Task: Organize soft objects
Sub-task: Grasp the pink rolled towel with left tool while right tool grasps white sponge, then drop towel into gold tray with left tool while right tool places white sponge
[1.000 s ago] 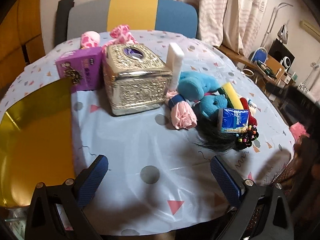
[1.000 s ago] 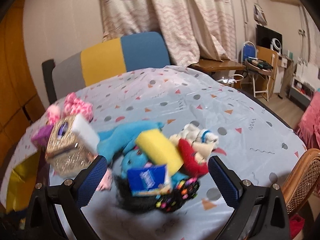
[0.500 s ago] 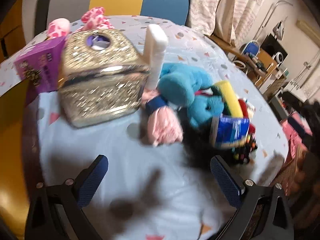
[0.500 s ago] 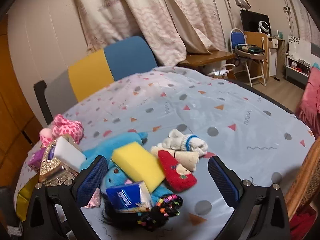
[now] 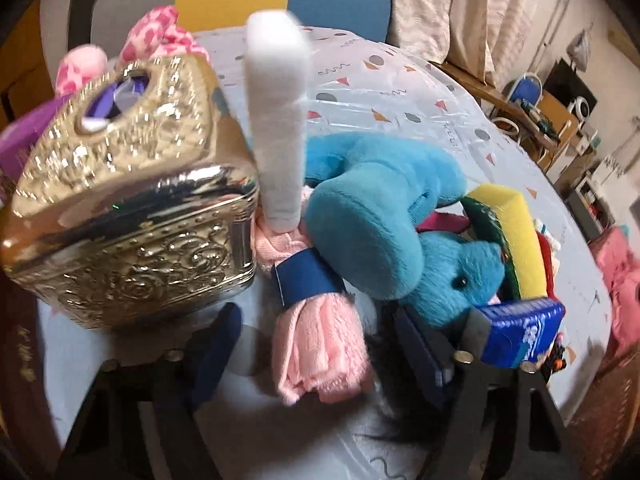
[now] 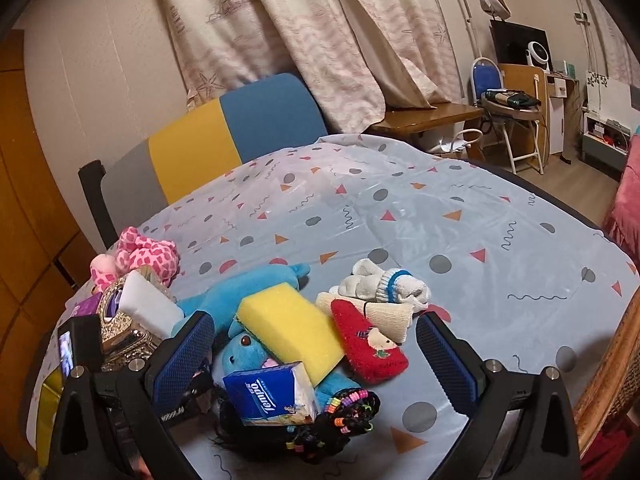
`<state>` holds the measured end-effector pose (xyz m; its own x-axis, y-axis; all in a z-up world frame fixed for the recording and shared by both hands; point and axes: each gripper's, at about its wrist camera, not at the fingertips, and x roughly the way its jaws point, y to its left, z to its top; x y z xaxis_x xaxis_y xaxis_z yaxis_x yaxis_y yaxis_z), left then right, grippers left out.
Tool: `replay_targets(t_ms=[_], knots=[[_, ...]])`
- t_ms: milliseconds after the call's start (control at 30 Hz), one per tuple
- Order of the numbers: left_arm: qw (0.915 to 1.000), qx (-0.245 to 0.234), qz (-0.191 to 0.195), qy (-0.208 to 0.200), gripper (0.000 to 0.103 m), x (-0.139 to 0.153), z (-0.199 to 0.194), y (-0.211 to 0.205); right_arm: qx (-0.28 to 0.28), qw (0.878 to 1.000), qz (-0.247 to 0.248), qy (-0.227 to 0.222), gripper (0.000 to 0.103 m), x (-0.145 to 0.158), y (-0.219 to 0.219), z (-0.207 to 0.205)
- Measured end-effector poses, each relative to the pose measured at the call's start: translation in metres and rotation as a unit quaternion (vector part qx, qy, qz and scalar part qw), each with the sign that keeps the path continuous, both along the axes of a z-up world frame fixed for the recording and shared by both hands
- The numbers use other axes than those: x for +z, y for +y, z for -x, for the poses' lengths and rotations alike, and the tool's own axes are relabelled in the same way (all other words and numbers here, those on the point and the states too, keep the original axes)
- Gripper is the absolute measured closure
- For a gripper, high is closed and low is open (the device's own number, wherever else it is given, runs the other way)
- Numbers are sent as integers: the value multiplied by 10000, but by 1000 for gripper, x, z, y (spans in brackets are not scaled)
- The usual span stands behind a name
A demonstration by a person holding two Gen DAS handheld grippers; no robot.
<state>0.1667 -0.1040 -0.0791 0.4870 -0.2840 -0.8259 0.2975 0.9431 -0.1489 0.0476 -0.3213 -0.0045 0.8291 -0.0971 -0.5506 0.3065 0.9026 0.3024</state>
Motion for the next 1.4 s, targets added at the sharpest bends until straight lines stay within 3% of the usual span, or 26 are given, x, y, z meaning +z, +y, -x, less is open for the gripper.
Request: replay_targets(t_ms=[33,67,167,300,500,600,733,900,933,1033,1067,1133,1233,1333,1400], knots=[[10000,24,65,29,60,-2,-2,1,22,10000,18,14,0,0,1,-1],[9999,61,142,62,68,-5,-5,2,38,10000,37,21,0,0,2,-1],[9990,-33,305,331,70,-16,-7,8,45,9999,133,17,0,0,4,-1],[9988,-194,424,166,70,-9,15,18,-26,9999,156,15,0,0,4,-1],[9974,-381,545,285,69,-4,63,46,-115,9998,134,45,0,0,1,-1],[9969,-465,525,359,63,-8,90,62,-104,9997,206,76,0,0,3,-1],[9974,-403,501,329,31,-8,107,79,-17,9994,286,173,0,-1,8,-4],[9982,-282,526,21,31,2,102,79,291,9979,462,340,6,-2,20,-9],[9983,-300,508,9,34,2,97,74,472,9972,404,420,9,-4,25,-13],[9982,-367,471,18,65,-3,87,70,1095,9920,122,623,22,-9,41,-28],[9978,-423,497,115,68,-8,83,68,1307,9891,128,662,26,-9,51,-34],[9968,-448,597,273,69,-16,81,69,1705,9832,166,633,33,-5,72,-45],[9966,-451,669,180,70,-14,84,76,2299,9705,390,619,35,2,107,-67],[9961,-462,747,80,69,-7,91,81,2598,9598,736,767,36,-3,135,-94],[9959,-455,779,-24,69,1,97,89,2691,9538,933,961,44,-13,148,-112]])
